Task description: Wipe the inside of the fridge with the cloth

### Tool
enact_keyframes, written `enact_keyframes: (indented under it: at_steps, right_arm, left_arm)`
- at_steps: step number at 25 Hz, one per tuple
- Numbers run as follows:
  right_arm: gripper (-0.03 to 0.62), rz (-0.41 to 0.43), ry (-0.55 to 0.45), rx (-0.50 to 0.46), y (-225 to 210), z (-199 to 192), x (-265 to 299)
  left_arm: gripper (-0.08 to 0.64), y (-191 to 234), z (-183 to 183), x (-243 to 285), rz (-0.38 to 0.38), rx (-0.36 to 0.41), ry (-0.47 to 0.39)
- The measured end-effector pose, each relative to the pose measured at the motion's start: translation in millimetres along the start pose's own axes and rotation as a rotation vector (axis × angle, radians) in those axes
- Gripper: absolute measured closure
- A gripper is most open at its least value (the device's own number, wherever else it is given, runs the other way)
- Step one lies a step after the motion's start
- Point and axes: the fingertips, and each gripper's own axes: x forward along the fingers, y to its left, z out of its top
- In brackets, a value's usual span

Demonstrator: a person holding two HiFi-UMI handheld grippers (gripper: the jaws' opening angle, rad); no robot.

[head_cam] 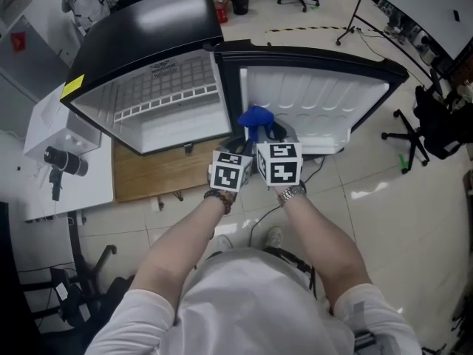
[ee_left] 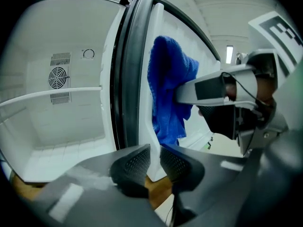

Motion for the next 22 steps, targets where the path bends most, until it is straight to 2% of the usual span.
enact_keyframes:
  at_steps: [9, 22]
  right_arm:
    - [0.552, -0.054, -0.003, -0.022, -13.0, -3.4, 0.3]
    - [0.552, -0.164, 0.028, -0.012, -72.4, -18.8, -21.2]
  left_arm:
    - [0.497, 1.6, -0.3, 0.9, 0.002, -0.004, -0.016]
    - [0.499, 2.9, -1.0, -1.6, 0.034, -0.003, -0.035]
